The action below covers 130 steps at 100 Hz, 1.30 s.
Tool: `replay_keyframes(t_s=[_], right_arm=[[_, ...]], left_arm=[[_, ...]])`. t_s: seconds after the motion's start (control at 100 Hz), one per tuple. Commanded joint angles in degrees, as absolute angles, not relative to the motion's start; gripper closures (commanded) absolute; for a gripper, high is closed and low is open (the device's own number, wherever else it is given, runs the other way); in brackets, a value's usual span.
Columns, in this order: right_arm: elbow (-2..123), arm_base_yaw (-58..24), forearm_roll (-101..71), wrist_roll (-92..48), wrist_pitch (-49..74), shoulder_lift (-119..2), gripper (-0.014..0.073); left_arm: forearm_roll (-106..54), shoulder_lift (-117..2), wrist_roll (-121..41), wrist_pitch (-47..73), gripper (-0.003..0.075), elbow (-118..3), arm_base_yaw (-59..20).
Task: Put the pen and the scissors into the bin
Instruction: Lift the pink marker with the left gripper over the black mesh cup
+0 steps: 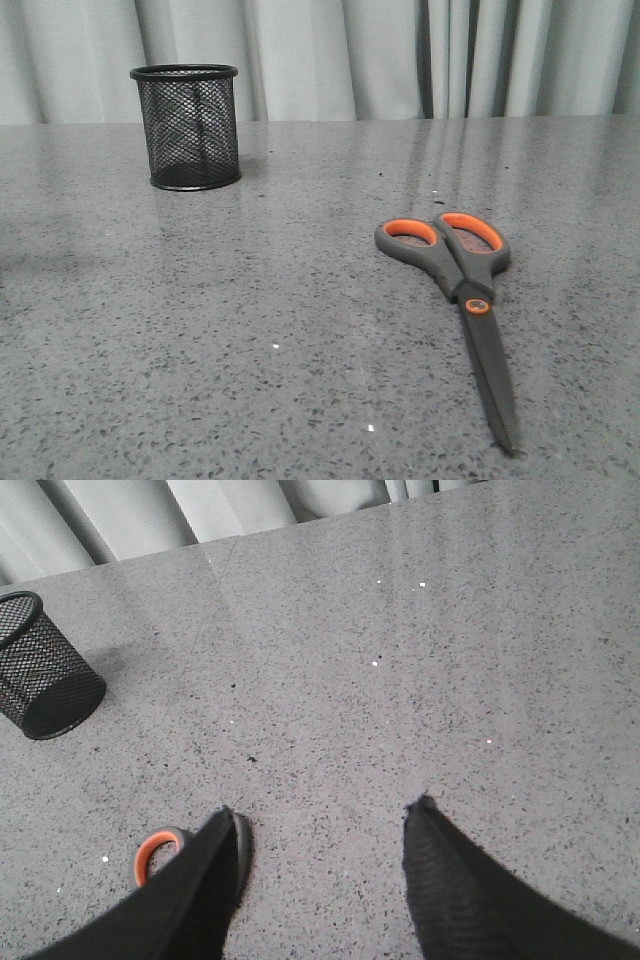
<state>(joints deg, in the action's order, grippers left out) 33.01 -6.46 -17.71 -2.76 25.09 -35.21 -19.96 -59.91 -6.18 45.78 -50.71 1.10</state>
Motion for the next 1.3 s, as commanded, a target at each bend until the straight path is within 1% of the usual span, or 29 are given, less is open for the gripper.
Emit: replay_keyframes(t_s=[0.0,0.12,0.3,0.51,0.72,0.8,0.94,1.01,1.05,1.2,1.29], right_arm=[[34.9,-6.5,-17.6,-2.9,21.4,-35.6,0.0253],[34.9,-6.5,-17.6,-2.9,21.3,-35.6,0.0253],[34.9,-6.5,-17.8,-2.9,21.3,-35.6,0.0253],[34.9,-6.5,-17.8,-2.9,21.3,-35.6,0.0253],[34.9,-6.5,-17.8,-2.9,21.3,-35.6,0.0253],[34.9,-6.5,-17.8,-2.9,21.3,-35.6,0.0253],[34.9,-6.5,-17.8,-2.9,21.3,-35.6,0.0253],[34.9,-6.5,-17.9,-2.9,21.3,-35.6,0.0253],[34.9,-6.5,-18.0,-2.9,21.3,-35.6,0.0253],[34.9,-6.5,-18.3,-2.9,21.4,-35.6,0.0253],[34.9,-6.5,-18.3,-2.9,21.7,-35.6,0.0253]], left_arm=[[-19.3,-64.9,-4.6,48.0,0.0482,-56.1,1.3],[-19.2,-72.4,-4.6,50.8,0.0482,-59.9,1.3],[-17.1,-79.2,-4.2,51.0,0.0482,-62.2,1.3],[-16.3,-83.8,-4.2,51.2,0.0482,-62.3,1.3],[-13.8,-85.7,-4.2,51.2,0.0484,-62.3,1.1],[-11.3,-86.7,-4.2,51.9,0.0524,-62.3,0.5],[-9.2,-88.5,-4.2,52.4,0.0629,-62.3,-0.9],[-8.2,-89.0,-4.2,52.4,0.0687,-62.3,-1.8],[-7.3,-89.2,-4.2,52.4,0.0736,-62.3,-2.4],[-8.3,-87.2,-4.3,47.8,0.0739,-63.3,-2.6],[-13.2,-82.8,-6.2,39.0,0.0739,-63.9,-2.6]])
